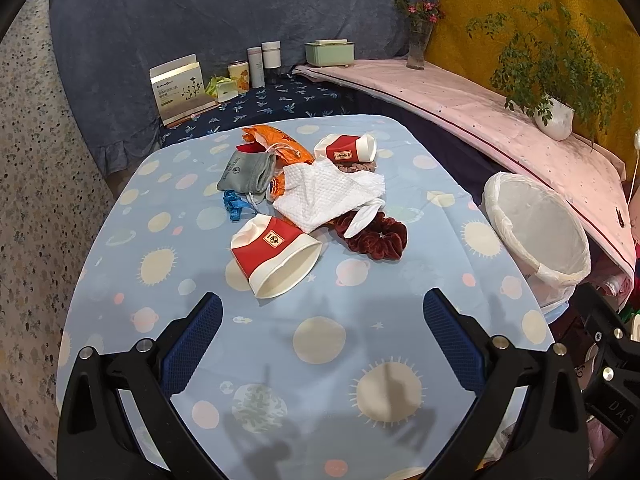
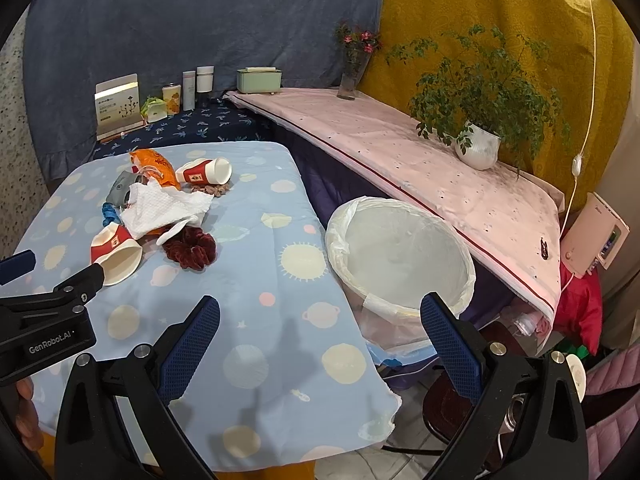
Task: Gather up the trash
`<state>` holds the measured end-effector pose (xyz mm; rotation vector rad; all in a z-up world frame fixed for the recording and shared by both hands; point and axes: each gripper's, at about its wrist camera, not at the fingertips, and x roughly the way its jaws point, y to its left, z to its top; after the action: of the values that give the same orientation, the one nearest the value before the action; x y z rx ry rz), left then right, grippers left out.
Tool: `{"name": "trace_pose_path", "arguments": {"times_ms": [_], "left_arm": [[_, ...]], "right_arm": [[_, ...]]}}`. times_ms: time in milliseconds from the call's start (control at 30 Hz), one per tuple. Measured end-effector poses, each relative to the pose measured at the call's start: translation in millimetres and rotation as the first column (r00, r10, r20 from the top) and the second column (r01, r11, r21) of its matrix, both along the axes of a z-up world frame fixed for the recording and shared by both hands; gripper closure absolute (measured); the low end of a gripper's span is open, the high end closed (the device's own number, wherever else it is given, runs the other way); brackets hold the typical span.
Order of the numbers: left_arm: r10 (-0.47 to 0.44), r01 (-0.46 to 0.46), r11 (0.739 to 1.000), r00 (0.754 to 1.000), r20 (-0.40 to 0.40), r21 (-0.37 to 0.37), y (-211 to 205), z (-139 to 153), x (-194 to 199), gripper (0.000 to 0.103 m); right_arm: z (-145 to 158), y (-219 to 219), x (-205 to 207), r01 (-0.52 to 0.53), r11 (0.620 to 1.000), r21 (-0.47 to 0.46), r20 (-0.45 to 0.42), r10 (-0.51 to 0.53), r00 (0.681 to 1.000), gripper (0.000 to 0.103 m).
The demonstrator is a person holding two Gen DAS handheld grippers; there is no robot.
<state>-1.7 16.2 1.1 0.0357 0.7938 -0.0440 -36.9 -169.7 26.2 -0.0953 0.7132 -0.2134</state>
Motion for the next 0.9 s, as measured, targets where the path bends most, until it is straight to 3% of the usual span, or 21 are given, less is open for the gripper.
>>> {"name": "trace_pose_path", "arguments": {"times_ms": [900], "left_arm": [[-0.002,0.002,1.000,1.000,0.002,-0.010,0.6,1.7,-5.1,0.007]], "right_arm": [[-1.3,2.1,-0.4,0.002,1.000,-0.004,-0.006,-0.003,1.000,0.007]]}}
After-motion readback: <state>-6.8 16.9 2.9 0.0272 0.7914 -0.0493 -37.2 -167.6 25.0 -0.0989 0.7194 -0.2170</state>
